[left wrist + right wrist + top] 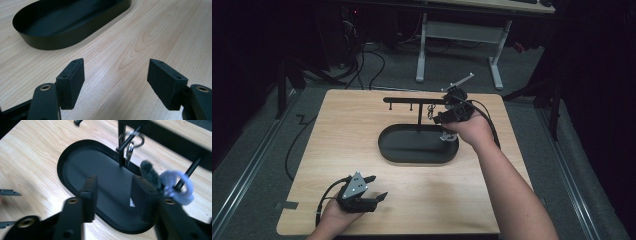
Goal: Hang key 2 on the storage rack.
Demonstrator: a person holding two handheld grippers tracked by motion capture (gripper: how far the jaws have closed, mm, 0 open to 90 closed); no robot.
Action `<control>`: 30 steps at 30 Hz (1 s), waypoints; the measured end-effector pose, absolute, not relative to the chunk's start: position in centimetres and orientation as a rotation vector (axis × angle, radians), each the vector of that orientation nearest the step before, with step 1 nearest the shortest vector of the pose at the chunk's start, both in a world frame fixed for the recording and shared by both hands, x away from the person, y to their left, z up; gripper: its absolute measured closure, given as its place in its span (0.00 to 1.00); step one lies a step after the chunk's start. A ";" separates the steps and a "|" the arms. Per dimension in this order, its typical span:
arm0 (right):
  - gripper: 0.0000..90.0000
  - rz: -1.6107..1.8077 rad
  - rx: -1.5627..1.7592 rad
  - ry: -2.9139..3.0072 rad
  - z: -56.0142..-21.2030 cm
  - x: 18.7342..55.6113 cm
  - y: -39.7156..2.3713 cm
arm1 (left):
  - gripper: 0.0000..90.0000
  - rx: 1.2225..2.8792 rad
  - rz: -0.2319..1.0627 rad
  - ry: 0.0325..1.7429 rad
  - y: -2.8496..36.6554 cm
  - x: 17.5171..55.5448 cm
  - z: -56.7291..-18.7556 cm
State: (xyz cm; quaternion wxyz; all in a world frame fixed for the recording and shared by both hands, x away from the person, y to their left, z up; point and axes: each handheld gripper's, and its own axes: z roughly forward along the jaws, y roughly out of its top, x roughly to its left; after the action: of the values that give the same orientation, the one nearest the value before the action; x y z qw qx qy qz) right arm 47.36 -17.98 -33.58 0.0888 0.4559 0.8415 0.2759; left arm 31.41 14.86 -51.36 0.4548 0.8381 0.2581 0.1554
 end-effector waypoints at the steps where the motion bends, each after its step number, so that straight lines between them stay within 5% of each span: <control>1: 0.57 0.836 1.358 2.501 -33.9 46.9 -18.1 | 0.34 2.071 0.382 0.636 14.8 31.4 -51.4; 10: 0.43 0.979 1.415 2.409 -38.1 43.8 -20.3 | 0.34 2.076 0.382 0.623 14.4 31.4 -51.4; 30: 0.35 1.009 1.315 2.279 -47.7 35.0 -24.2 | 0.34 2.078 0.345 0.634 13.9 31.4 -51.8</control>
State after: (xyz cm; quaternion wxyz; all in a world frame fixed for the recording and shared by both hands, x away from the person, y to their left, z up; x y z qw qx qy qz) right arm 34.97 -24.18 -47.67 0.1611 0.4607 0.7981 0.3533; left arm 31.38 13.88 -51.80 0.4536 0.8419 0.2569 0.1397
